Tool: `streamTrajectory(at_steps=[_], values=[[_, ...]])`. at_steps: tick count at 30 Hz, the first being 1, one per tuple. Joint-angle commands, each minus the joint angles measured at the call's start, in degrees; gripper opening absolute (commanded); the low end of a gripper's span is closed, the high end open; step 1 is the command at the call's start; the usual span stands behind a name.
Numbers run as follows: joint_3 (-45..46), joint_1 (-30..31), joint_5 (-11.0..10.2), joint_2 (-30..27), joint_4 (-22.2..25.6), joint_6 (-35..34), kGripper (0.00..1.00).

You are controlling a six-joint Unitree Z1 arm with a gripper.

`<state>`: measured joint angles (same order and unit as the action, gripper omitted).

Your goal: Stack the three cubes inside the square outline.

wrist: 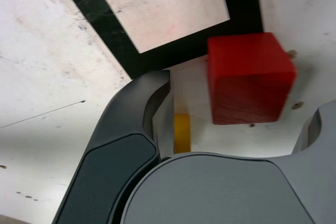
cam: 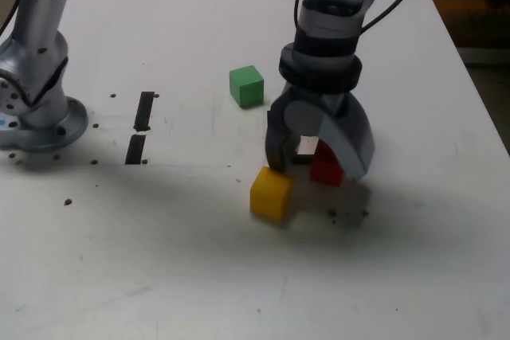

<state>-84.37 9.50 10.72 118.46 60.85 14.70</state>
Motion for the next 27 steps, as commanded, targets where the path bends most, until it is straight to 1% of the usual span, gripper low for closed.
streamTrajectory(at_steps=[1,5,8,18,20,22,24,27], values=[[-0.97,0.07,-0.68,0.08,-0.2,-0.02,0.91],[-2.13,0.01,-2.01,0.66,-0.16,-0.02,0.91],[-2.47,-0.1,-2.5,1.32,-0.03,-0.02,0.91],[-3.22,-0.19,-2.46,3.37,0.26,-0.02,0.86],[-3.23,-0.19,-2.46,3.59,0.4,-0.02,0.82],[-3.18,-0.19,-2.48,3.76,0.48,-0.03,0.75],[-3.15,-0.19,-2.48,3.9,0.42,-0.06,0.66],[-3.14,-0.19,-2.46,4.06,0.14,-0.14,0.49]])
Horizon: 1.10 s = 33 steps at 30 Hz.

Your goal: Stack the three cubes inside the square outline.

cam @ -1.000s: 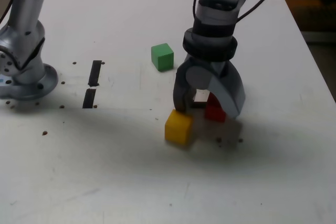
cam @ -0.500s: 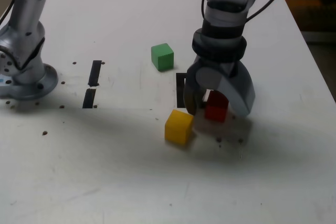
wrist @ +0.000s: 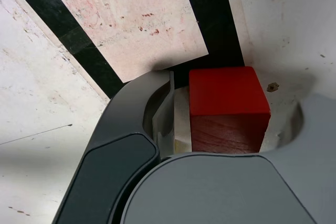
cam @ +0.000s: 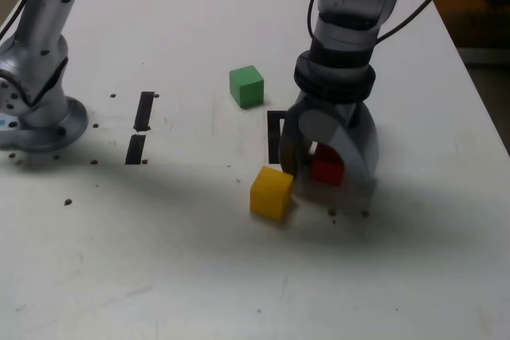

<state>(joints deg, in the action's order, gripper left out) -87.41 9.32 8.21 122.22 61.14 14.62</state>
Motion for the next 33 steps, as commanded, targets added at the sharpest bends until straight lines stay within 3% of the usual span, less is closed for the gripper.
streamTrajectory(at_steps=[1,6,11,15,23,33], values=[[-0.1,0.0,0.05,0.35,-0.28,-0.09,0.43],[-0.13,0.0,-0.2,0.43,-1.05,-0.12,0.2],[-0.13,0.0,-0.42,0.01,-1.66,-0.28,0.1],[-0.13,0.0,-1.26,-1.5,-1.43,-1.04,0.1],[0.32,-1.62,-4.92,-8.09,1.3,-5.3,0.1],[5.87,-6.21,-4.39,-11.18,1.48,-7.97,0.1]])
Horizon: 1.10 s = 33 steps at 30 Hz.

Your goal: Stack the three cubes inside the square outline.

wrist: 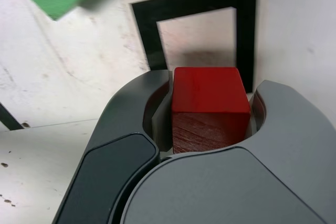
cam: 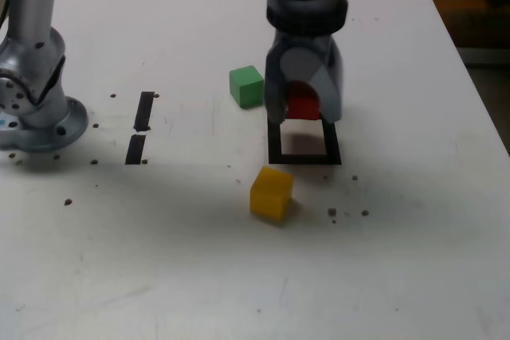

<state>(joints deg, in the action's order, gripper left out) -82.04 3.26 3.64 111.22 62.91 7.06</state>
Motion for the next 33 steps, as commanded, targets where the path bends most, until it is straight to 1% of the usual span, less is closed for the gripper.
streamTrajectory(at_steps=[1,4,8,11,18,24,27,33], values=[[1.15,-0.3,0.37,-0.06,-0.68,-0.87,0.1],[3.05,-0.46,1.12,0.47,-2.62,-2.47,0.1],[4.72,-0.46,2.4,1.44,-6.65,-4.14,0.1],[4.87,-0.47,2.78,1.89,-8.19,-4.57,0.11],[4.88,-0.48,2.81,2.59,-9.11,-5.1,0.13],[5.48,-0.85,2.67,2.85,-9.37,-5.22,0.17],[5.82,-1.02,2.54,2.89,-9.35,-5.22,0.24],[6.28,-1.15,2.64,3.11,-9.2,-5.21,0.47]])
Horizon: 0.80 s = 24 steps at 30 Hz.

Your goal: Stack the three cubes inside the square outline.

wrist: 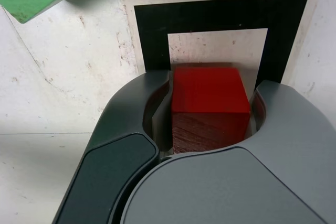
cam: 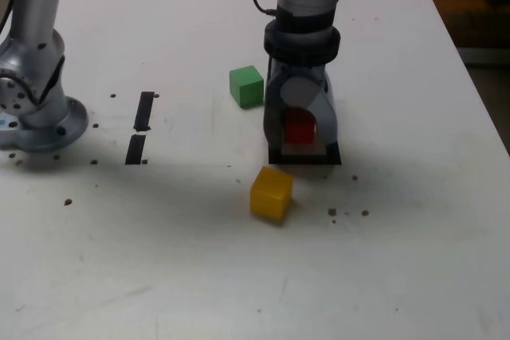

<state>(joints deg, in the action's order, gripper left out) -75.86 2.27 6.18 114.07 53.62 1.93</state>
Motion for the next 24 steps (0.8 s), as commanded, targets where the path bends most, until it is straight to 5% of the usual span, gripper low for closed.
streamTrajectory(at_steps=[1,15,24], values=[[0.14,-0.16,0.15,0.32,0.11,-0.09,0.51],[0.84,-0.15,0.13,-0.28,0.23,0.26,0.87],[0.11,-0.2,-3.24,-4.79,1.99,-0.12,0.9]])
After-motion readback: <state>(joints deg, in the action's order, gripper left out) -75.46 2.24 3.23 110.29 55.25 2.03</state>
